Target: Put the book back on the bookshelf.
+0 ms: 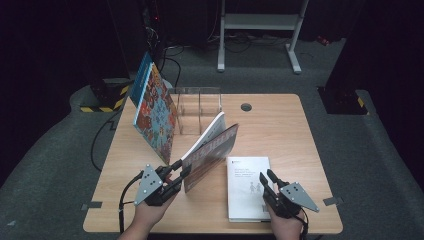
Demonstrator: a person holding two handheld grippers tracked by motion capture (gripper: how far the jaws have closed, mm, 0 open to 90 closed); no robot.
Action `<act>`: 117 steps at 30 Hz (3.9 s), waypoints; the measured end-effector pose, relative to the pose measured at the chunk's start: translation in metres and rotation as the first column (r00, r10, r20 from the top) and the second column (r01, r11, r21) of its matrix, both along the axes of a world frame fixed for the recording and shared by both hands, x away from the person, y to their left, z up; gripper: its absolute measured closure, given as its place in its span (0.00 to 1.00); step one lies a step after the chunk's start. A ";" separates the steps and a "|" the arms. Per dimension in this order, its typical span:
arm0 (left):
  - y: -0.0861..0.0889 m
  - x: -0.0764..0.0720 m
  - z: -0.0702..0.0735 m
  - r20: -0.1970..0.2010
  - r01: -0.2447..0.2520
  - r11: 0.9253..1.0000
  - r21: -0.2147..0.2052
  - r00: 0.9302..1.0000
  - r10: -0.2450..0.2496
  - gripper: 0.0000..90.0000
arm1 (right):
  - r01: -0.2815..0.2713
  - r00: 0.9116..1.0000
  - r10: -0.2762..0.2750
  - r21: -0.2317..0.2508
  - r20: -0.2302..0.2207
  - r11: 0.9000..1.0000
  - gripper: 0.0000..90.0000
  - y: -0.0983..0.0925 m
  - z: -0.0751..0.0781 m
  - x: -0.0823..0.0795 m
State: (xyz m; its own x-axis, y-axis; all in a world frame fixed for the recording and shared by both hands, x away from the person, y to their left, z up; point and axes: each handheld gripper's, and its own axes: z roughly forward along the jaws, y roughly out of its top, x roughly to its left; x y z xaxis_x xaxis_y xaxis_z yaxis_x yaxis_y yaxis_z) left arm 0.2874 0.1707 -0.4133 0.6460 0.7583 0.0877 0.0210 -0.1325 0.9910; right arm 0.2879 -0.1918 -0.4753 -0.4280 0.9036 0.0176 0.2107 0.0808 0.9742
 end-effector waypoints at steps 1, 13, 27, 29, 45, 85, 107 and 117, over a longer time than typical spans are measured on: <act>-0.003 0.003 0.002 -0.013 -0.002 1.000 0.002 1.000 0.002 0.75 | 0.000 1.000 0.000 -0.001 -0.001 1.000 0.75 0.000 0.000 0.000; -0.009 0.015 0.010 -0.047 -0.014 1.000 -0.011 0.999 0.014 0.93 | 0.009 1.000 -0.009 0.004 0.004 1.000 0.76 -0.004 0.001 0.000; 0.001 0.019 0.012 -0.060 -0.079 0.996 -0.040 0.995 0.077 0.93 | 0.009 0.998 -0.012 -0.041 -0.058 0.999 0.71 -0.009 -0.007 0.008; 0.002 0.020 0.014 -0.061 -0.077 0.996 -0.044 0.995 0.074 0.93 | 0.001 0.998 -0.005 -0.059 -0.069 0.998 0.71 -0.010 -0.007 0.011; 0.005 0.033 0.032 -0.041 -0.152 0.988 -0.018 0.988 0.151 0.93 | 0.016 0.996 -0.021 -0.062 -0.082 0.998 0.60 -0.025 -0.012 0.010; 0.021 0.078 0.056 -0.016 -0.340 0.940 -0.017 0.940 0.340 0.94 | 0.002 0.995 -0.007 -0.049 -0.102 0.999 0.59 -0.028 -0.013 0.008; 0.011 0.120 0.063 -0.030 -0.399 0.917 -0.018 0.917 0.398 0.94 | -0.005 0.995 0.001 -0.042 -0.100 0.999 0.59 -0.031 -0.012 0.009; 0.004 0.143 0.069 -0.035 -0.407 0.913 -0.019 0.913 0.406 0.94 | -0.007 0.995 0.003 -0.040 -0.096 0.999 0.60 -0.031 -0.010 0.008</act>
State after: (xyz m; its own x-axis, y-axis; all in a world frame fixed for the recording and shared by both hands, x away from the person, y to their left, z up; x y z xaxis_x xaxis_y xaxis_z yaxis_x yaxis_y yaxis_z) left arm 0.4307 0.1746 -0.3441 0.2832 0.9577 0.0504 0.0967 -0.0808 0.9920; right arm 0.2954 -0.2233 -0.4855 -0.4307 0.9022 0.0224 0.3021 0.1207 0.9456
